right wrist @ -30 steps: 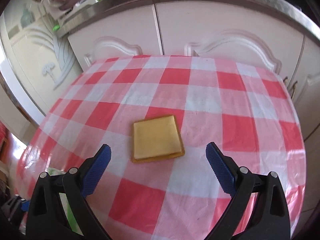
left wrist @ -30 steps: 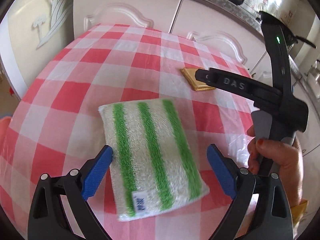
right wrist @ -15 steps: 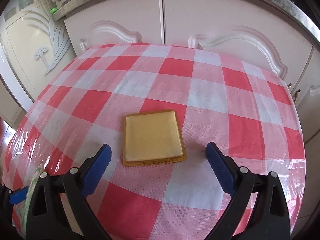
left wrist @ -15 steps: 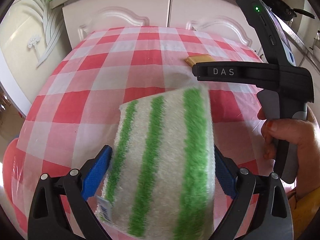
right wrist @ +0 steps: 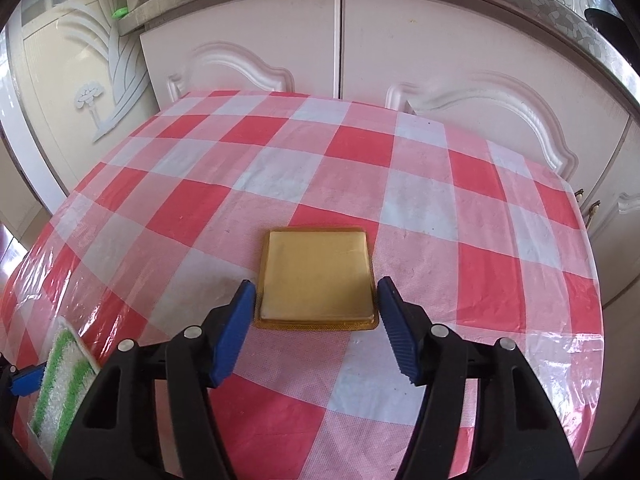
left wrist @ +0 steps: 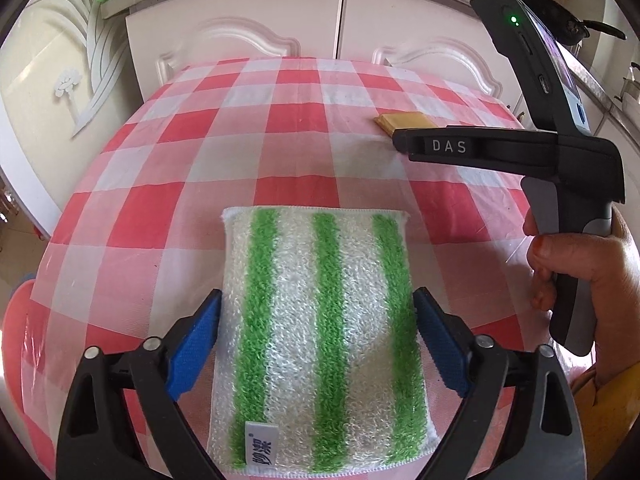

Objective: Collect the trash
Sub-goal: 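Grasp the green-striped sponge with the left gripper while the right grasps the gold cake, then carry the sponge and gold cake with both grippers over the bucket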

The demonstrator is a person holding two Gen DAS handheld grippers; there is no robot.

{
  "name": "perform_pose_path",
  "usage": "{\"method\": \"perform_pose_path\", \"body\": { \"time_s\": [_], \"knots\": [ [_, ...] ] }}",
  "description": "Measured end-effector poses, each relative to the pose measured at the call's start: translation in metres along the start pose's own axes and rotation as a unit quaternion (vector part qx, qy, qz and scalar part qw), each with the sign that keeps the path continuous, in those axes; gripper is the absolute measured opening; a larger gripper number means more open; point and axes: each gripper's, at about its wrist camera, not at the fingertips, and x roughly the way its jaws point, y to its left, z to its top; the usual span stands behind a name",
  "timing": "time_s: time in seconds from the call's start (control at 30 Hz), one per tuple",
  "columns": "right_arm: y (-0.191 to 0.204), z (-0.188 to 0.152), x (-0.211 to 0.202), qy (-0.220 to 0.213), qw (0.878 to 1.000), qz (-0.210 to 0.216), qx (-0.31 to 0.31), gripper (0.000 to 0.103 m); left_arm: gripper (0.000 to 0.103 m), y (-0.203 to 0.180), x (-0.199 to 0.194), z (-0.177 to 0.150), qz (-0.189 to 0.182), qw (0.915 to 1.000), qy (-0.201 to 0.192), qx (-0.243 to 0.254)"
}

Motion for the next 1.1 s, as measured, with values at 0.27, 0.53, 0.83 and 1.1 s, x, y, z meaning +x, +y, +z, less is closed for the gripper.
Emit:
{"method": "perform_pose_path", "body": {
  "time_s": [0.27, 0.53, 0.83, 1.1],
  "knots": [
    [-0.011, -0.009, -0.009, -0.016, 0.998, 0.033, 0.041, 0.063, 0.082, 0.000, -0.003, 0.000, -0.006, 0.9999, -0.008, 0.000],
    [-0.037, -0.016, -0.025, -0.049, 0.985, 0.111, 0.123, 0.063, 0.079, 0.010, -0.013, 0.000, -0.008, 0.9997, -0.020, -0.009],
    [-0.045, -0.031, -0.039, -0.079, 0.959, 0.199, 0.186, 0.063, 0.079, 0.031, -0.045, -0.004, -0.006, 0.9989, -0.043, -0.018],
    [-0.039, -0.040, -0.056, -0.114, 0.945, 0.227, 0.204, 0.063, 0.079, 0.063, -0.074, -0.018, 0.004, 0.9983, -0.049, -0.029]
  ]
}}
